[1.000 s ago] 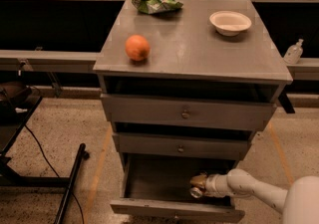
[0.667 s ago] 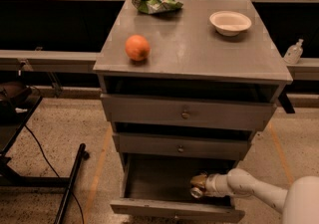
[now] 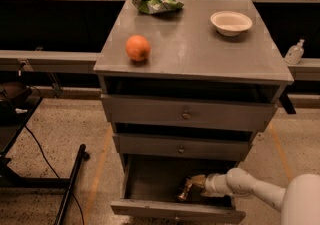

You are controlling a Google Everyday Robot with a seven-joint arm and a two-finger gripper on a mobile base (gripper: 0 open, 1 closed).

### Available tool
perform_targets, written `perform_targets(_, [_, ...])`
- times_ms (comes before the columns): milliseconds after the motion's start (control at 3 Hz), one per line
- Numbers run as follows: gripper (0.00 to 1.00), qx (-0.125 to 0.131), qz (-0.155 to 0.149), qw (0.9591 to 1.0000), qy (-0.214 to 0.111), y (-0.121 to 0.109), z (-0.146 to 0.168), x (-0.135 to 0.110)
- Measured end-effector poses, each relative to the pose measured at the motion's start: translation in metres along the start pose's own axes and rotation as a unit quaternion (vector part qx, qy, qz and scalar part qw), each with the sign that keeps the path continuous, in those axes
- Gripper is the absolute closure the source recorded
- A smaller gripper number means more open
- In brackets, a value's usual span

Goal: Place orange can into bottom drawer

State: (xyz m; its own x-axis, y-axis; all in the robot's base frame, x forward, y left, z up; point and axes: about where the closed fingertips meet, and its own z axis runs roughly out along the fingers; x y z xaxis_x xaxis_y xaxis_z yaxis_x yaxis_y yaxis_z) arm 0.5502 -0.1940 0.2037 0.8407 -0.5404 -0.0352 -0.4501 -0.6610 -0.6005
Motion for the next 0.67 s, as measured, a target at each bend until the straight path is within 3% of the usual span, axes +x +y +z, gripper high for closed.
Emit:
perform_targets(333, [0.49, 0.004, 0.005, 0.9999, 0.010, -0.003, -0.009, 0.005])
perform_targets(667, [0.50, 0.002, 0.020, 0.9993, 0.032, 0.006, -0.037, 0.013])
